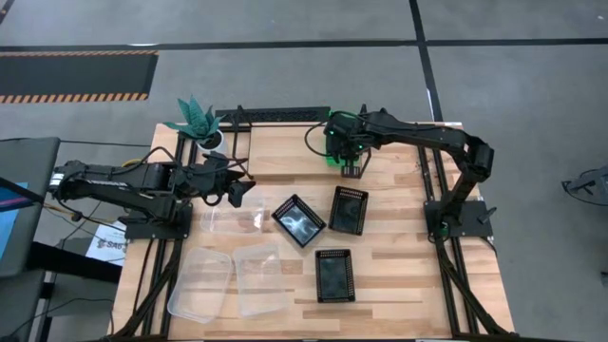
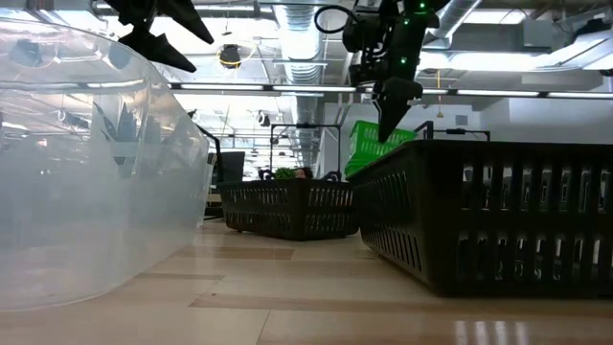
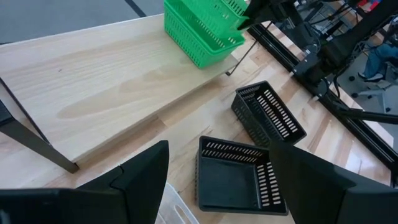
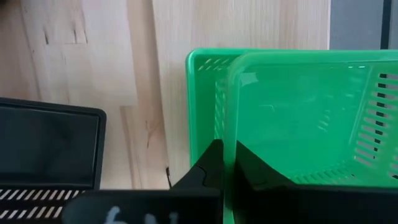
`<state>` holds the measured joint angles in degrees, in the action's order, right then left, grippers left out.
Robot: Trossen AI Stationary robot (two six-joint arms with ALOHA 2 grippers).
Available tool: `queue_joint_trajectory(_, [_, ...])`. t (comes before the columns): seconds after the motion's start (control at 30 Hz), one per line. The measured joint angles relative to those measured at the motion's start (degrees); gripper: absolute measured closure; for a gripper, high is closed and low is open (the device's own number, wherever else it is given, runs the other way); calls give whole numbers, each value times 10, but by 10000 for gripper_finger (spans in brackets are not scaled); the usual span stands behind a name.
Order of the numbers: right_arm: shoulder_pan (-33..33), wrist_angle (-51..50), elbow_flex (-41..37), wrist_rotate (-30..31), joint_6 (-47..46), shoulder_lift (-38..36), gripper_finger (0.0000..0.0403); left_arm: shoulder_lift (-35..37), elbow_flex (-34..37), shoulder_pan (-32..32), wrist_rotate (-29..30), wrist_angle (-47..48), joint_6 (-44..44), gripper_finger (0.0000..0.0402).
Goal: Stack baskets on shelf by color
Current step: Stack the green bin on top of the stacked green bins on the shelf
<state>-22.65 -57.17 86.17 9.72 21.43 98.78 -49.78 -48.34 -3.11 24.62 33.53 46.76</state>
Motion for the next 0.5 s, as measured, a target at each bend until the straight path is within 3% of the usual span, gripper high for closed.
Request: queue_joint_trajectory(0.5, [0, -4, 0, -6, -19, 0, 380, 0, 0, 0, 0, 0, 10, 136])
